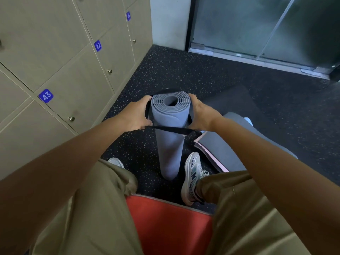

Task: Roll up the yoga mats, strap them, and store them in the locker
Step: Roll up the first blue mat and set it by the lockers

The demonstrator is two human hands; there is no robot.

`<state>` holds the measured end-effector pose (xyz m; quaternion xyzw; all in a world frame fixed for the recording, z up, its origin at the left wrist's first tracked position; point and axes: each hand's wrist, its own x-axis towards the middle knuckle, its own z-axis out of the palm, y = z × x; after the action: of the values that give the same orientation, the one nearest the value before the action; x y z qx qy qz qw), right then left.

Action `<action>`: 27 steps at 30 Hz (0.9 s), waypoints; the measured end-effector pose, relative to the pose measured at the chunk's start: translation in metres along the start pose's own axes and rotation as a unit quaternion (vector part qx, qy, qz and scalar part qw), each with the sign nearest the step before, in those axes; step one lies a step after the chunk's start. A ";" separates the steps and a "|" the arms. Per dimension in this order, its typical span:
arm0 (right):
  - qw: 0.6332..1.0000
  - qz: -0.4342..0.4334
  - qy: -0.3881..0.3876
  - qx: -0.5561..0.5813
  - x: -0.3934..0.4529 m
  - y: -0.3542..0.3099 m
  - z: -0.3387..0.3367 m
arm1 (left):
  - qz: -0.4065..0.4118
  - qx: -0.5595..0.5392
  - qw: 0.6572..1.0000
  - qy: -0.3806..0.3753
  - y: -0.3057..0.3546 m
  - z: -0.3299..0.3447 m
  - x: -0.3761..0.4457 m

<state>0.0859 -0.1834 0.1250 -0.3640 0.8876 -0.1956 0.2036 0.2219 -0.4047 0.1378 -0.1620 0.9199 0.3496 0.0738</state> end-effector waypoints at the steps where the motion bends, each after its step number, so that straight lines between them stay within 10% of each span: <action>1: 1.000 -0.002 -0.002 0.015 0.005 0.000 -0.001 | -0.011 -0.027 1.000 -0.008 0.002 -0.001 0.006; 27: 0.988 -0.102 0.013 0.118 -0.026 0.005 0.021 | 0.014 -0.201 0.975 -0.095 -0.014 0.024 -0.020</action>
<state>0.1105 -0.1653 0.1099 -0.4234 0.8189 -0.3237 0.2129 0.2460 -0.3938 0.1157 -0.1271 0.8220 0.5417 0.1216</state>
